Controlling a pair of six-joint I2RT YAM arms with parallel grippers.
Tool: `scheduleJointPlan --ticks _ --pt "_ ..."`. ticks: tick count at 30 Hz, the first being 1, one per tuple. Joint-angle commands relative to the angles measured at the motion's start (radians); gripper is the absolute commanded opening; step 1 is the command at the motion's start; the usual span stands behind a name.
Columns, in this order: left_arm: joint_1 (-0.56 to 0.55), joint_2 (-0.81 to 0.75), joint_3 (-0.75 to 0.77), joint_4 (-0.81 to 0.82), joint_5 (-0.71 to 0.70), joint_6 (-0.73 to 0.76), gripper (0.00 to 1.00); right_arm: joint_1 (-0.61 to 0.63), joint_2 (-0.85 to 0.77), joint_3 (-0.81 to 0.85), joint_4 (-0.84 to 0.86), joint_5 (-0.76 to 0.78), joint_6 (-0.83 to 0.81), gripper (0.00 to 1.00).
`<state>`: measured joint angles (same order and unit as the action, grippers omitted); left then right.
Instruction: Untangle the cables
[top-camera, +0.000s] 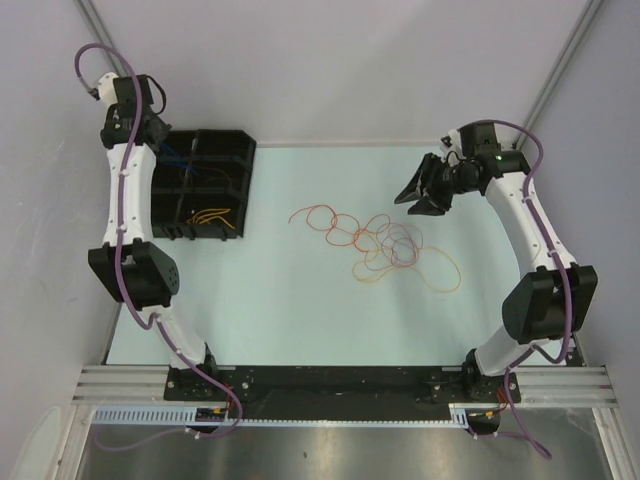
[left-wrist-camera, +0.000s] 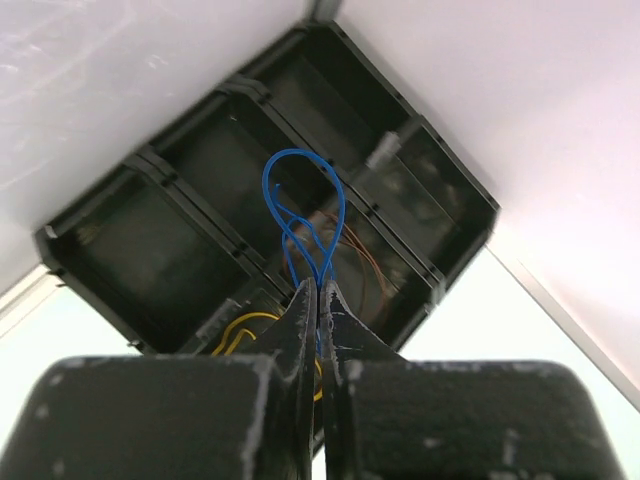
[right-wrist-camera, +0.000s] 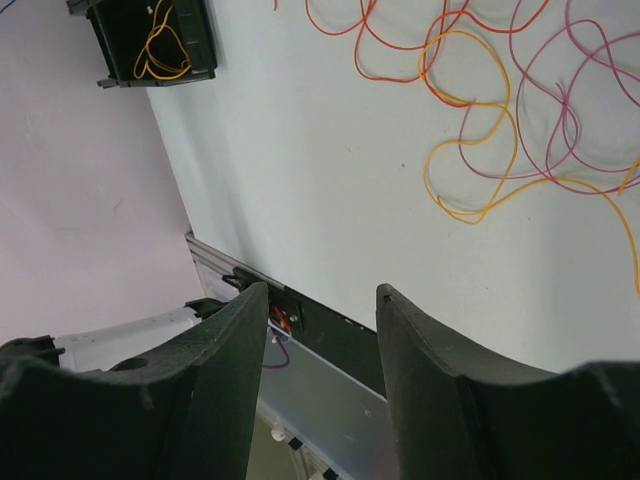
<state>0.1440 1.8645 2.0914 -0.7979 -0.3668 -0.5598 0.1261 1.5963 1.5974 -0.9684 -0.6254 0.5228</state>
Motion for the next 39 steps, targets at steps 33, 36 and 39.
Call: scheduleJointPlan --ticks 33,36,39 --pt "0.115 0.127 -0.042 0.244 -0.142 -0.009 0.04 0.17 0.312 0.389 -0.243 0.038 0.02 0.5" --pt "0.117 0.145 -0.037 0.262 -0.146 -0.022 0.18 0.17 0.315 0.392 -0.243 0.041 0.022 0.5" --pt "0.118 0.168 -0.013 0.253 -0.139 -0.022 0.75 0.168 0.317 0.395 -0.243 0.043 0.02 0.5"
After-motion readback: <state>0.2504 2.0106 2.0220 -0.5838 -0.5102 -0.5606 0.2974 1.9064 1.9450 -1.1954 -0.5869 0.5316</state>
